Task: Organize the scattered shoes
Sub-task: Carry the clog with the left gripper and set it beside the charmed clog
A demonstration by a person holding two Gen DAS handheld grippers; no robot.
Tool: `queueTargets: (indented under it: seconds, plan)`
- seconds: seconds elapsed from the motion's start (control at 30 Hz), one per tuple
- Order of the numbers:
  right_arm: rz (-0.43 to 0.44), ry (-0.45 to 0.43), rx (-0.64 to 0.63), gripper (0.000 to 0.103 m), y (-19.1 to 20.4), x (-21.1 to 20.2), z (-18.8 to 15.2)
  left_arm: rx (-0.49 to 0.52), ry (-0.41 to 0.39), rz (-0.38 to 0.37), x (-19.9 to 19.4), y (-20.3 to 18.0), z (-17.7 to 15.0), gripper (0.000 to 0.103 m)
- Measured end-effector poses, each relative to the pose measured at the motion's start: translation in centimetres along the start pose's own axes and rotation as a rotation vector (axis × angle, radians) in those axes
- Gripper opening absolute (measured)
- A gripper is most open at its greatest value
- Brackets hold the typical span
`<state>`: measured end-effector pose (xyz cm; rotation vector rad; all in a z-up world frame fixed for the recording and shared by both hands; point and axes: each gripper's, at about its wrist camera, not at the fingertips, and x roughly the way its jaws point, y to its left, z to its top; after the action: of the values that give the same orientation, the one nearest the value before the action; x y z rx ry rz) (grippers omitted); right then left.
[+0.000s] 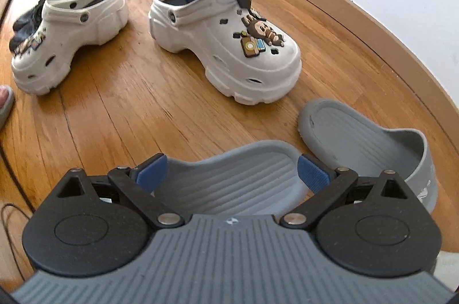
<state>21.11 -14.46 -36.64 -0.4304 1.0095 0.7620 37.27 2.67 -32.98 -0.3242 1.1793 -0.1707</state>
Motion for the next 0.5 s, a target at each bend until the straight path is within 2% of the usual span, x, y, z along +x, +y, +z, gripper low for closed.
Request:
queueTargets:
  seconds: [0.07,0.13,0.4,0.5]
  plan:
    - [0.015,0.002,0.012,0.098,0.1,-0.1,0.0,0.068,-0.018,0.027,-0.2,-1.1,-0.3,0.019]
    - [0.02,0.004,0.005,0.098,0.3,0.0,-0.1,0.093,-0.02,0.029,0.1,-1.3,-0.5,0.018]
    - [0.022,-0.006,0.012,0.098,0.1,-0.5,0.0,0.304,-0.003,-0.045,-1.4,-2.5,-2.0,0.015]
    - [0.03,-0.013,0.023,0.098,0.1,-0.9,0.3,0.318,0.01,-0.077,-2.1,-2.6,-2.2,0.015]
